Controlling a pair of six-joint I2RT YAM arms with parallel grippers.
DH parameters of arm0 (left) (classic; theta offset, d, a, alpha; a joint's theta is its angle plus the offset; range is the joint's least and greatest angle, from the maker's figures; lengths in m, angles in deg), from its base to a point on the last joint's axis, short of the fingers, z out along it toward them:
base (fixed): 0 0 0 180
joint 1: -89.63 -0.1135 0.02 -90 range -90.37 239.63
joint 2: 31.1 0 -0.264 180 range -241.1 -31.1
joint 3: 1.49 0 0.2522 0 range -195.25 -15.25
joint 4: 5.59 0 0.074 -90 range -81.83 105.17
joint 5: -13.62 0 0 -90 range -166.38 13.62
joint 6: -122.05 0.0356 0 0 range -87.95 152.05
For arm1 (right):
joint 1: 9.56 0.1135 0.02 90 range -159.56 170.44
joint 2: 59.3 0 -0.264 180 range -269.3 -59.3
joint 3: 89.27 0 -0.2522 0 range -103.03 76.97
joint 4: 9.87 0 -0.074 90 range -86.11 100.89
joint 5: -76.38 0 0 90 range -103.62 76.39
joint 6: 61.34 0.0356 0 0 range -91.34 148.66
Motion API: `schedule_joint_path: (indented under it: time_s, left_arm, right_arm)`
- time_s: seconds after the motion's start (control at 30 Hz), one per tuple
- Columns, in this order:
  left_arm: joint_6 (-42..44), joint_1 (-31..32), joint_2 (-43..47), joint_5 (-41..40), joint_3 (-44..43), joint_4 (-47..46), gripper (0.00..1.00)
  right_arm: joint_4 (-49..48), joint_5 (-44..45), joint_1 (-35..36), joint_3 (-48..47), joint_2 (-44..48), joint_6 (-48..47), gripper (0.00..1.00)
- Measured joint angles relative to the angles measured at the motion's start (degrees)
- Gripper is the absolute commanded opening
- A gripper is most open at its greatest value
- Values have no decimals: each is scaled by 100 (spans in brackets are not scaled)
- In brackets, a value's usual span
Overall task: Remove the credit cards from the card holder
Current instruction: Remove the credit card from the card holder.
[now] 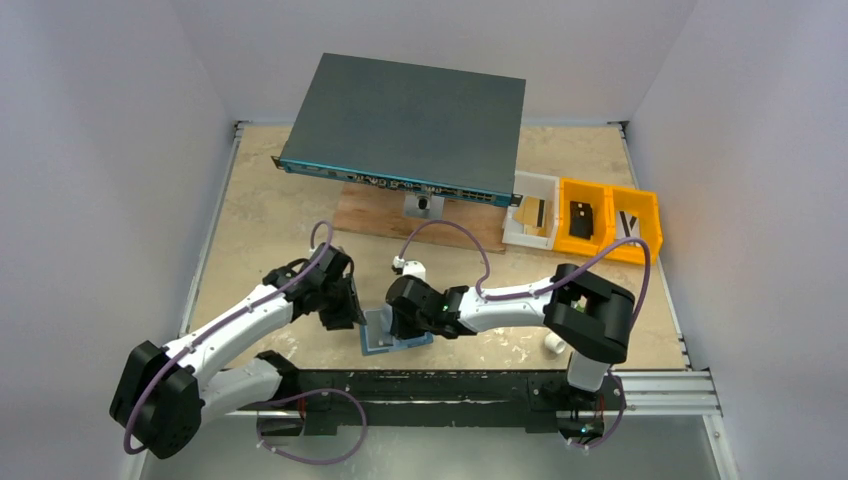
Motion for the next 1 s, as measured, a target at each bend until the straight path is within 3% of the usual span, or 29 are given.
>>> schedule_joint_path:
  time_s: [0.13, 0.3, 1.0]
  left_arm:
    - [28, 0, -101, 177, 0, -162, 13]
    - [120, 17, -168, 330, 0, -323, 5]
    - [87, 334, -1110, 531, 101, -1145, 0]
  right_arm:
    - [-455, -356, -173, 306, 94, 35, 3]
    - [-846, -717, -323, 509, 116, 70, 3]
    - [-1311, -1064, -459, 667, 50, 116, 3]
